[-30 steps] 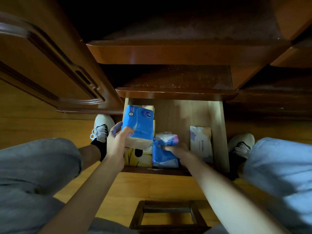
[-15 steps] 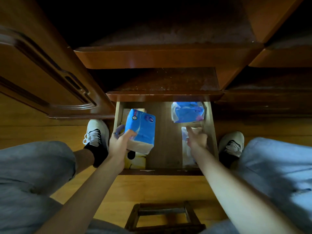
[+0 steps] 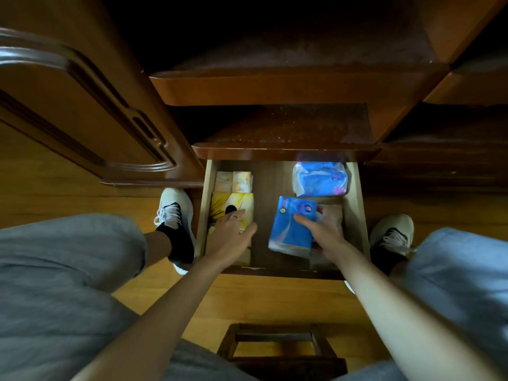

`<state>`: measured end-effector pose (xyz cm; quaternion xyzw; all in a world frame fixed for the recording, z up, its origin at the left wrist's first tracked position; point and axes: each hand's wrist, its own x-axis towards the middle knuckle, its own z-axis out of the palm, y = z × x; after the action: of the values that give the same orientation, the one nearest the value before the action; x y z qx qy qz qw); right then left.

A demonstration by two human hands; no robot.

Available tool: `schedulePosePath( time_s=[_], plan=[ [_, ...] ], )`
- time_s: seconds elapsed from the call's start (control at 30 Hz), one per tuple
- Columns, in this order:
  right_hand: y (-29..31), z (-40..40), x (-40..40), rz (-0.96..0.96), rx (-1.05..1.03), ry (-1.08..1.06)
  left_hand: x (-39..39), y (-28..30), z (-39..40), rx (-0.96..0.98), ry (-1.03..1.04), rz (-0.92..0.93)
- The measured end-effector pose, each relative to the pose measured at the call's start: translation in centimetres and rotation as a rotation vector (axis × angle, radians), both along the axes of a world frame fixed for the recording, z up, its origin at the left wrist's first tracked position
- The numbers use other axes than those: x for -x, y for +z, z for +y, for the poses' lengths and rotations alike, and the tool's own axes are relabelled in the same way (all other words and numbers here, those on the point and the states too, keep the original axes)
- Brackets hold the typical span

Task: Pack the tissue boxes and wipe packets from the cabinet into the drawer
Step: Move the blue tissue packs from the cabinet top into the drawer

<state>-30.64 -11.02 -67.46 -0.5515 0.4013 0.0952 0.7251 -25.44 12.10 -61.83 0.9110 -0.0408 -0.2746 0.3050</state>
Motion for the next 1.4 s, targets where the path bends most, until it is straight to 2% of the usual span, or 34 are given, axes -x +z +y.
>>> schedulePosePath(
  time_s=[0.07, 0.17, 0.27, 0.37, 0.47, 0.8, 0.93, 1.03, 1.17, 1.3, 1.4],
  plan=[
    [-0.6, 0.0, -0.1, -0.011, 0.092, 0.042, -0.3, -0.7, 1.7, -0.15, -0.124, -0.057],
    [-1.4, 1.4, -0.1, 0.02, 0.158, 0.143, 0.5, -1.7, 3.4, -0.289, -0.284, 0.038],
    [-2.5, 3.4, -0.1, 0.06, 0.289, 0.453, 1.4, -2.3, 4.1, -0.378, -0.454, 0.017],
    [-3.0, 4.2, -0.6, 0.075, 0.402, 0.703, 1.3, -2.4, 4.1, -0.354, -0.42, 0.022],
    [-2.8, 3.7, -1.4, 0.131, 0.482, 0.81, 1.1, -2.3, 3.9, -0.305, -0.367, 0.036],
    [-2.9, 3.5, -1.6, 0.124, 0.394, 0.8, 0.8, -1.9, 3.6, -0.377, -0.412, -0.002],
    [-2.9, 3.8, -1.3, 0.124, 0.402, 0.77, -1.7, -1.6, 1.8, -0.394, -0.429, -0.222],
    [-3.0, 4.1, -1.0, 0.132, 0.413, 0.74, -5.9, -1.8, -1.2, -0.352, -0.291, -0.354],
    [-3.2, 3.9, -0.4, 0.118, 0.386, 0.729, -10.1, -3.4, -4.8, -0.418, -0.111, -0.335],
    [-3.7, 3.7, -0.2, 0.145, 0.37, 0.739, -12.5, -6.0, -6.9, -0.569, -0.107, -0.301],
    [-4.4, 3.5, -0.3, 0.156, 0.353, 0.747, -13.3, -7.4, -7.7, -0.594, -0.099, -0.254]
  ],
)
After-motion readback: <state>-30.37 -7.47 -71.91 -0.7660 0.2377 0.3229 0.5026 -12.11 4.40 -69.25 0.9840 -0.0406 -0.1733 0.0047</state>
